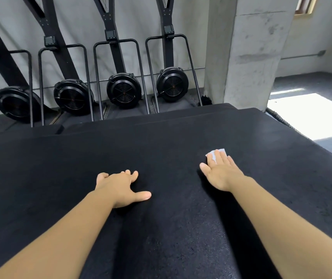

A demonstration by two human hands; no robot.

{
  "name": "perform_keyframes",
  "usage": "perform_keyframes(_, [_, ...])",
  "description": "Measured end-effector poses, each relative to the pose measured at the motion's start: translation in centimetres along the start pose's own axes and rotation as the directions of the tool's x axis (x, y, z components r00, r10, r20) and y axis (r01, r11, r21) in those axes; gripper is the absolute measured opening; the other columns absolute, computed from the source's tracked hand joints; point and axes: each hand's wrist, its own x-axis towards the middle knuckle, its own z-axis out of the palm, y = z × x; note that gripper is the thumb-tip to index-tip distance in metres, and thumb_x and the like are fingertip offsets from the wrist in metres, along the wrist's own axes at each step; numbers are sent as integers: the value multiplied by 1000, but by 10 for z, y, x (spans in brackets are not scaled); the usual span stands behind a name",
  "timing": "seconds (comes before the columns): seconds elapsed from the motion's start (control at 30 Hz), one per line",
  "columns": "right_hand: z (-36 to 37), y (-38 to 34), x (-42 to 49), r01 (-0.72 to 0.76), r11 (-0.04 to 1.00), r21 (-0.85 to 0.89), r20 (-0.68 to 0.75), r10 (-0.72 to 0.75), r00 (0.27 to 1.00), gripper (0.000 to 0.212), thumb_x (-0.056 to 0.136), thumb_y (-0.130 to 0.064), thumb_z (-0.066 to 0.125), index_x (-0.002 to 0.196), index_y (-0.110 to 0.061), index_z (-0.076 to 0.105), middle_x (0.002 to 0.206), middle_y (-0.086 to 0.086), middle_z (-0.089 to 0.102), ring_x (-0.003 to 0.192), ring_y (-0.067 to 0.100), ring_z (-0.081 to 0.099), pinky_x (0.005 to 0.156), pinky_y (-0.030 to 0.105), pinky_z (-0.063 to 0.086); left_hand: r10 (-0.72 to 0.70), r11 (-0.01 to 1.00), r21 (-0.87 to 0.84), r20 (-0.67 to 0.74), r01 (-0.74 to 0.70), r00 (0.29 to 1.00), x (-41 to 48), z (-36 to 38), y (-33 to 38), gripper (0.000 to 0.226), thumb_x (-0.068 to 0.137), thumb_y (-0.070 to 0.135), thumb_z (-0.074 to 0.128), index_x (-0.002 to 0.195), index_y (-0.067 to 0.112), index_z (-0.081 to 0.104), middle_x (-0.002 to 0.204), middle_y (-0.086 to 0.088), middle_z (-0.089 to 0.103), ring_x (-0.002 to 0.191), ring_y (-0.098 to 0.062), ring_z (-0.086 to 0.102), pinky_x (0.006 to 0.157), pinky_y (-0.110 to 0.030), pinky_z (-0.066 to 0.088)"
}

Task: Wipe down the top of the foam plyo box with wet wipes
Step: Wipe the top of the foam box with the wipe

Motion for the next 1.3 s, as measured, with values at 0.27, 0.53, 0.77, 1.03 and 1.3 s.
perform_keyframes(0.27, [24, -99, 20, 77, 996, -42, -94, -81, 992, 70, 103, -51, 16, 156, -5, 12, 154, 15, 18, 141, 29, 16, 120, 37, 9, 12, 999, 36, -15, -11, 1000, 0, 5, 0, 90, 81, 82, 34, 154, 35, 8, 162, 7, 9, 146, -5, 17, 118, -40, 1])
perform_keyframes(0.53, [18, -122, 38, 441, 897, 26, 47, -442, 896, 57, 104, -44, 20, 157, -23, 15, 164, -1, 6, 148, 18, 7, 121, 33, 4, -9, 997, 72, 5, 9, 1000, 2, 1, 4, 91, 82, 81, 35, 154, 34, 8, 162, 6, 9, 147, -7, 17, 118, -39, 5])
perform_keyframes(0.77, [-4, -21, 50, 224, 972, 69, -47, -221, 974, 50, 101, -42, 24, 149, -30, 28, 154, -9, 21, 138, 21, 27, 119, 35, 15, 10, 1000, 29, 25, -11, 1000, 0, -1, 4, 90, 85, 77, 36, 155, 31, 3, 162, 6, 4, 148, -8, 9, 116, -34, 15])
perform_keyframes(1.03, [-9, -12, 52, -41, 993, 107, -8, 42, 999, 63, 103, -47, 17, 158, -17, 14, 160, 1, 10, 147, 23, 9, 122, 38, 6, 6, 999, 53, 30, -7, 1000, 2, 1, 3, 91, 83, 80, 33, 155, 32, 3, 162, 3, 4, 148, -13, 14, 117, -39, 11])
perform_keyframes(1.3, [5, -106, 51, 44, 995, 90, -140, -31, 990, 67, 97, -56, 31, 143, -9, 42, 140, 8, 37, 130, 26, 34, 106, 33, 31, -16, 997, 72, 48, 12, 999, 5, -2, 6, 92, 82, 80, 34, 155, 32, 6, 162, 4, 8, 148, -9, 15, 118, -40, 6])
